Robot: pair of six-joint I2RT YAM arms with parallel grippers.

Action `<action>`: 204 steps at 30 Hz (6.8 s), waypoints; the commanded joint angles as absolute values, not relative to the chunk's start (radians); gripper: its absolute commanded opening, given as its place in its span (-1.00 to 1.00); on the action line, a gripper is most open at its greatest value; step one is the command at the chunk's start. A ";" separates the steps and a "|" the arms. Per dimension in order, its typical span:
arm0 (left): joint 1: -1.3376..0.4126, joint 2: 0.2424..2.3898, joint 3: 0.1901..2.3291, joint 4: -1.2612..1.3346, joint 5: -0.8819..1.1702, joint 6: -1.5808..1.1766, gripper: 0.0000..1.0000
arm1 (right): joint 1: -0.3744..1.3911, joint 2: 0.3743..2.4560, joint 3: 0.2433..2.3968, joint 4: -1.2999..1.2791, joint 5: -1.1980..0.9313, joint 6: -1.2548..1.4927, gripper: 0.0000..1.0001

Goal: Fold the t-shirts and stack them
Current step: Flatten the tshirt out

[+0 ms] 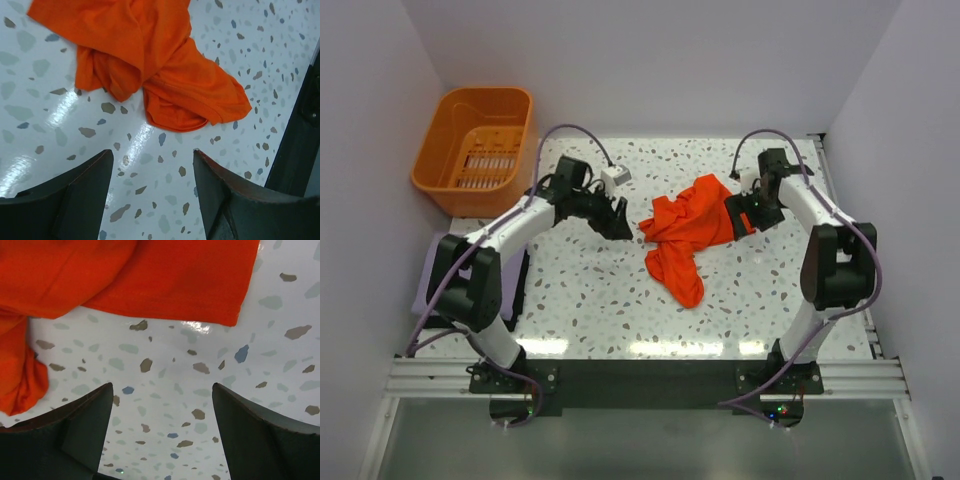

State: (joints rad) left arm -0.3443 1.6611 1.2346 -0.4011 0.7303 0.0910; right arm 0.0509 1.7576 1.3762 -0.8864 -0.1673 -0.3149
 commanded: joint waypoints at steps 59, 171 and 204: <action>-0.383 1.870 1.514 -0.557 0.454 0.255 0.16 | -0.028 1.727 1.282 -1.097 -0.097 -0.742 -1.00; -0.279 2.044 1.673 -0.126 0.084 0.546 -1.00 | 0.038 1.783 1.270 -0.066 0.078 -0.870 -1.00; -0.258 1.703 1.352 -0.732 0.456 0.336 0.19 | 0.037 1.826 1.589 -1.063 0.028 -0.735 0.21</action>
State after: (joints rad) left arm -0.2573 1.7088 1.4746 -0.5724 0.3637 0.3504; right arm 0.0391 1.8587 1.6600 -0.8753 0.0696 -0.7174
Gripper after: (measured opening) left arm 0.603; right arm 0.618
